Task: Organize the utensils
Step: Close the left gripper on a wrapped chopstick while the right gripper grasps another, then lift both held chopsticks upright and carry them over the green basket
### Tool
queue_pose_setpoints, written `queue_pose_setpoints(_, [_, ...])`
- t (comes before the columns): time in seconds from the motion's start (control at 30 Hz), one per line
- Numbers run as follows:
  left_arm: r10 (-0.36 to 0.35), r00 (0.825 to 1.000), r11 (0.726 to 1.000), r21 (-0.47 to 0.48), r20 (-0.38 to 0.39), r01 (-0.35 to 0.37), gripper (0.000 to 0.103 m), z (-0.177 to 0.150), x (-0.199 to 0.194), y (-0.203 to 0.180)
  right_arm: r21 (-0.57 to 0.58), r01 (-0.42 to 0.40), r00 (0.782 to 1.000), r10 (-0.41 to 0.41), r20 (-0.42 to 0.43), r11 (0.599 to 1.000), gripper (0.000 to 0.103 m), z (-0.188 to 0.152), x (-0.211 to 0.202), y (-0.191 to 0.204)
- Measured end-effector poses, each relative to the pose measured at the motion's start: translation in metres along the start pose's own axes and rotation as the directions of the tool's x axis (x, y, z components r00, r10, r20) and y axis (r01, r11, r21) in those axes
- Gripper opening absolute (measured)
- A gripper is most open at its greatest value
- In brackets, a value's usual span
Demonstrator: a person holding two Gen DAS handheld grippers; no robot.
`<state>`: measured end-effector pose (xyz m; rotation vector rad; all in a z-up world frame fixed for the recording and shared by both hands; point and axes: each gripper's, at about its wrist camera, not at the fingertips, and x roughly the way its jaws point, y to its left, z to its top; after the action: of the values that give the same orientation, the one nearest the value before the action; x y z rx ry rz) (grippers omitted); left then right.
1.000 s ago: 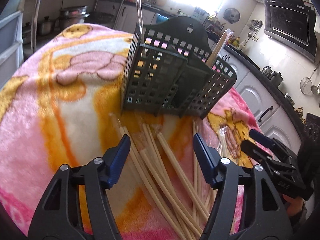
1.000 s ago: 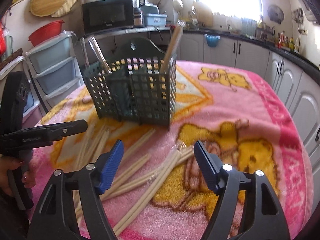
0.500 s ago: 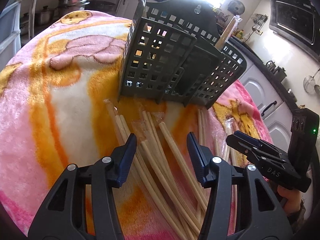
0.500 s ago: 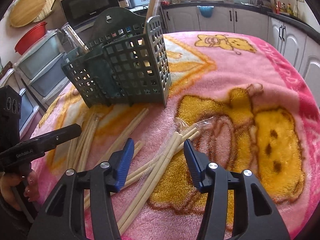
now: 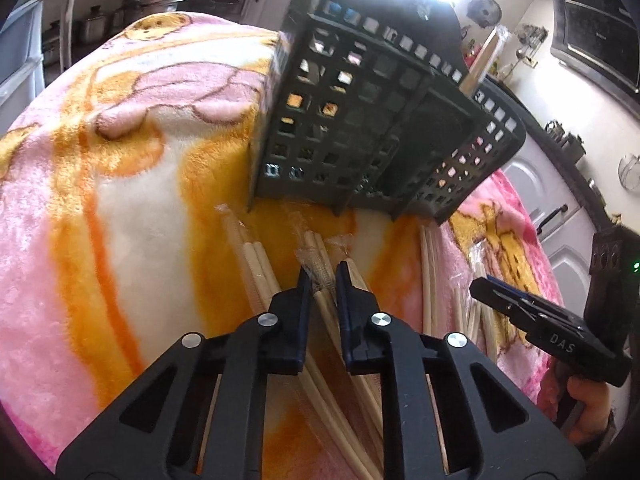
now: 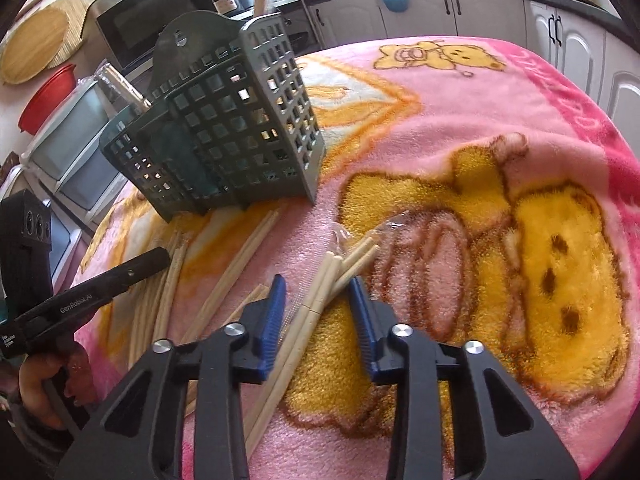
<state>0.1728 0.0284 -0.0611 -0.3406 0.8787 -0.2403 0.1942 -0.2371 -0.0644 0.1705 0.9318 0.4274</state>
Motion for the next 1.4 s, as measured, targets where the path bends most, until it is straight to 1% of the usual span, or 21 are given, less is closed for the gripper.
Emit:
queue_pose_setpoints(0.07, [-0.008,1.000,1.000,-0.011,0.019,0.008,0.006,0.001,-0.006,0.003,0.015,-0.014,1.000,0.014,0.003,1.000,0.023,-0.001,-0.002,-0.004])
queue_pose_setpoints(0.17, [-0.015,0.999,1.000,-0.021,0.039,0.016,0.005,0.004,-0.015,0.006,0.035,-0.024,1.000,0.024,0.009,0.999,0.014,-0.002,-0.007,-0.009])
queue_pose_setpoints(0.27, [-0.024,0.998,0.999,-0.027,0.065,0.025,0.005,0.006,-0.025,0.008,0.050,-0.027,0.999,0.025,0.022,0.998,0.014,-0.003,-0.013,-0.013])
queue_pose_setpoints(0.4, [-0.039,0.995,0.999,-0.026,0.094,0.041,0.005,0.011,-0.036,0.006,0.074,-0.061,0.997,0.057,0.057,0.995,0.012,-0.004,-0.027,-0.017])
queue_pose_setpoints(0.63, [-0.047,0.986,0.999,-0.017,0.157,0.051,0.005,0.020,-0.055,-0.001,0.028,-0.084,0.985,0.079,0.153,0.996,0.010,0.003,-0.062,-0.009])
queue_pose_setpoints(0.83, [-0.063,0.976,0.998,-0.004,0.210,0.065,0.004,0.029,-0.074,-0.009,-0.040,-0.089,0.965,0.096,0.244,0.995,0.007,0.013,-0.093,0.010])
queue_pose_setpoints(1.03, [-0.084,0.962,0.996,0.018,0.261,0.083,0.004,0.035,-0.093,-0.017,-0.097,-0.093,0.942,0.119,0.313,0.991,0.006,0.021,-0.117,0.028])
queue_pose_setpoints(1.4, [-0.131,0.937,0.991,0.065,0.324,0.116,0.004,0.049,-0.116,-0.035,-0.175,-0.099,0.912,0.160,0.378,0.980,0.006,0.032,-0.136,0.055])
